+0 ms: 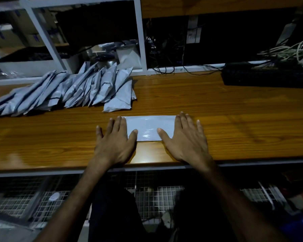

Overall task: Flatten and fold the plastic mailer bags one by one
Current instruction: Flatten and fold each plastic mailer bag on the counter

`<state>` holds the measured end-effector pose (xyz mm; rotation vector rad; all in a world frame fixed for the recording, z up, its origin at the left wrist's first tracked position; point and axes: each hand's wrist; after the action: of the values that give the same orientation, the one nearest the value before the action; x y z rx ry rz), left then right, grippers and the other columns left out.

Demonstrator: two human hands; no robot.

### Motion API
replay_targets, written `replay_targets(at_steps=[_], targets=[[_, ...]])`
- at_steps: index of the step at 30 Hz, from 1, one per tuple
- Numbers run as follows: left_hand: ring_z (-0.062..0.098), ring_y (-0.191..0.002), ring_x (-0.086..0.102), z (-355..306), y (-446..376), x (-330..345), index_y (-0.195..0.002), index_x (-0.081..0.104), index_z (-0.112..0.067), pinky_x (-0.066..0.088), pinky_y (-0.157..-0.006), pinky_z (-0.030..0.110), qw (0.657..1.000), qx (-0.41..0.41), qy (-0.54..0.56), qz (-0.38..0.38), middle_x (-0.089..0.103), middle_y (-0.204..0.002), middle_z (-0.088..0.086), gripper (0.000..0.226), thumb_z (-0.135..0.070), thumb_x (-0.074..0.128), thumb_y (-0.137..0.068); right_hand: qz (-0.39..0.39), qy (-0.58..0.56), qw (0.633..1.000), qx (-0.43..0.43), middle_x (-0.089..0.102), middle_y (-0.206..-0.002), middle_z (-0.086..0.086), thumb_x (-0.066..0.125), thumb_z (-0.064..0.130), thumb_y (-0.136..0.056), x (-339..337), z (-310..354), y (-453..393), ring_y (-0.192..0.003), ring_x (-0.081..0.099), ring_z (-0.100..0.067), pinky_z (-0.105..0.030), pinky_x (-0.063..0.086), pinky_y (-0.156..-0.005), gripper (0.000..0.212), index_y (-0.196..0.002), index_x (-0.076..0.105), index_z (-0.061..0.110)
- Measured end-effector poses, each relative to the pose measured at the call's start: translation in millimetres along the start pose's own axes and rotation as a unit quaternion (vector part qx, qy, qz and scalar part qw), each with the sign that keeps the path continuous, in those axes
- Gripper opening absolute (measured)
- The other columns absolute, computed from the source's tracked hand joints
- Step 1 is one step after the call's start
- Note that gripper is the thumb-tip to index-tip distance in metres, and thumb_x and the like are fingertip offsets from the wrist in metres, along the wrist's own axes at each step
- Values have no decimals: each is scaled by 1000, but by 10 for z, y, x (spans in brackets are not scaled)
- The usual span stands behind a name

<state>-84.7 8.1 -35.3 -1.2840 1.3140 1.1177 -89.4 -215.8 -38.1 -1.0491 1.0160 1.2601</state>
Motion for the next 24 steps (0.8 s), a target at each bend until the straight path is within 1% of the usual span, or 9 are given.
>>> replay_targets(at_steps=[3,5,8,10,12,16,19,22,24], targets=[[20,-160,-8,126,4,-26,-166,1,-18,-7,-125,61,1000,18,-7,9,-4,-174,0,70,-56,7,-107,7,11,1000,-17,-6,-174,-3,9,72,-101,-39,-138,-17,-160,-4,-19,-48,-5,-128,88,-166,3,13],[19,-160,-9,193,8,-39,-166,2,-17,-7,-126,59,1000,25,-10,9,-4,-174,2,67,-51,8,-109,19,16,999,-28,-6,-174,-2,11,63,-105,-75,-227,-28,-160,-5,-17,-48,-5,-128,78,-166,2,14],[19,-160,-10,271,10,-49,-167,2,-19,-8,-126,56,999,36,-5,5,-5,-174,2,68,-51,4,-108,33,19,998,-51,-6,-173,2,14,52,-109,-123,-345,-45,-159,-5,-15,-46,-5,-129,68,-166,1,16],[19,-159,-12,312,15,-55,-167,1,-22,-9,-126,57,999,44,-3,3,-6,-174,2,76,-56,-2,-99,32,24,997,-66,-5,-174,3,14,49,-110,-137,-414,-58,-159,-4,-14,-45,-3,-128,65,-166,2,17],[20,-159,-13,342,14,-62,-167,0,-25,-9,-125,57,999,44,-3,4,-6,-174,2,78,-57,-4,-96,32,26,996,-73,-5,-173,5,14,47,-110,-148,-474,-71,-159,-4,-13,-46,-2,-129,63,-166,3,19],[22,-159,-14,386,20,-62,-167,2,-29,-9,-126,58,999,32,-8,-1,-5,-174,4,63,-51,4,-108,26,26,997,-75,0,-174,6,14,43,-111,-185,-589,-102,-159,-2,-14,-48,1,-129,59,-166,8,23],[25,-160,-12,396,45,-57,-167,9,-28,-7,-125,59,999,37,1,-22,-1,-174,5,69,-53,2,-102,19,17,997,-73,4,-174,4,16,41,-111,-194,-656,-134,-160,2,-16,-49,3,-129,56,-166,13,25],[29,-160,-7,408,54,-50,-165,20,-26,1,-124,63,998,48,12,-38,3,-174,3,62,-43,13,-106,8,15,997,-71,8,-173,3,17,40,-112,-190,-684,-181,-160,4,-17,-49,5,-128,55,-165,16,25],[31,-160,-5,400,67,-67,-163,28,-24,7,-124,64,997,49,25,-46,6,-174,2,58,-28,33,-106,7,12,998,-68,10,-173,2,19,39,-112,-191,-699,-219,-159,6,-18,-50,6,-128,53,-164,19,26]])
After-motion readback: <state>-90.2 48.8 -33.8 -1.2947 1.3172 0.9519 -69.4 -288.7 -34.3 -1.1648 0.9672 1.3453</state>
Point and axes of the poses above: each hand's wrist, its own y-axis away from the middle knuckle, its own x-axis out of the palm, z = x × y
